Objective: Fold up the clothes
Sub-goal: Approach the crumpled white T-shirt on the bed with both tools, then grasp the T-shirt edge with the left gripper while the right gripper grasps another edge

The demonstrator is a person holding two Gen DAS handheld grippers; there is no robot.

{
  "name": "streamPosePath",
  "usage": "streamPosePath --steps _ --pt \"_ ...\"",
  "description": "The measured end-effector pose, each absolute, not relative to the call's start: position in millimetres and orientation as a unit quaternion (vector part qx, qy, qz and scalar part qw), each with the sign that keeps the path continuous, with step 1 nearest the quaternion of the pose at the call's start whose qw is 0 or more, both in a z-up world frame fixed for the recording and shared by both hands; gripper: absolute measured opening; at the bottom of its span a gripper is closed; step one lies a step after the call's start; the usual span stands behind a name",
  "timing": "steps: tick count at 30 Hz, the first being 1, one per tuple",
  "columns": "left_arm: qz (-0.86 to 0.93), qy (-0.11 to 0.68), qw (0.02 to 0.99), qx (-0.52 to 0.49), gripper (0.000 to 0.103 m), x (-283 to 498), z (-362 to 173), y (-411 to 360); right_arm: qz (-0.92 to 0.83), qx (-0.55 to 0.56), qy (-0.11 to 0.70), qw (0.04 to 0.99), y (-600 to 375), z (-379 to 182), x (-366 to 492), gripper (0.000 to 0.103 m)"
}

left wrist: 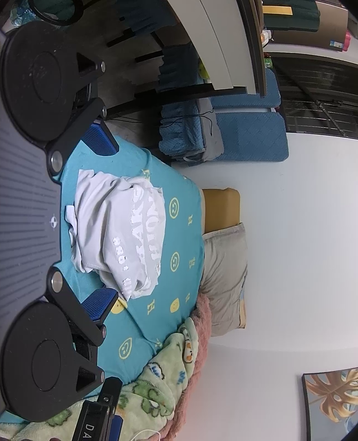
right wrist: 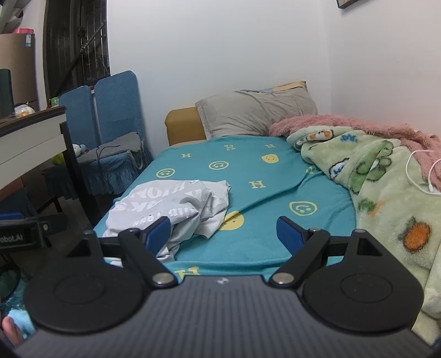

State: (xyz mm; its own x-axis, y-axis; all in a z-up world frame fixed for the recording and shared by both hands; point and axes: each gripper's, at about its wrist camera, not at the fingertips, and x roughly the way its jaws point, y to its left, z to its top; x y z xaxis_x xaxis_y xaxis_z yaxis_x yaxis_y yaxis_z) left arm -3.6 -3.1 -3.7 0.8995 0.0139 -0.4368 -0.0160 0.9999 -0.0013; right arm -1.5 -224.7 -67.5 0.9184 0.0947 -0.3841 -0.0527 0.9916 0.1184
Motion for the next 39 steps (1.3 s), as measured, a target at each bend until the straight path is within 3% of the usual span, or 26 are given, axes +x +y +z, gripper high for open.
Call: streamPosePath --steps 15,21,29,35,39 --pt "0.006 0.230 0.973 0.014 0.103 -0.7 -14.7 -11.1 0.002 0.049 0.188 0.981 -233.7 -63.1 -2.3 0.085" --pt "-0.025 0.274 0.961 -0.021 0.103 11.7 -25.8 -12.2 0.005 0.072 0.183 0.981 -239.0 -60.1 -6.4 0.085" --pt "-0.069 0.377 0.923 -0.035 0.101 79.1 -48.3 -24.4 -0.013 0.103 0.199 0.975 -255.1 -65.7 -4.8 0.085" --pt "-0.085 0.402 0.912 -0.005 0.097 136.7 -86.0 -36.1 -0.016 0.131 0.228 0.965 -265.5 -79.8 11.6 0.085" --pt "-0.092 0.402 0.910 -0.037 0.089 167.9 -111.1 -34.5 -0.024 0.139 0.241 0.960 -269.3 -93.2 27.1 0.085"
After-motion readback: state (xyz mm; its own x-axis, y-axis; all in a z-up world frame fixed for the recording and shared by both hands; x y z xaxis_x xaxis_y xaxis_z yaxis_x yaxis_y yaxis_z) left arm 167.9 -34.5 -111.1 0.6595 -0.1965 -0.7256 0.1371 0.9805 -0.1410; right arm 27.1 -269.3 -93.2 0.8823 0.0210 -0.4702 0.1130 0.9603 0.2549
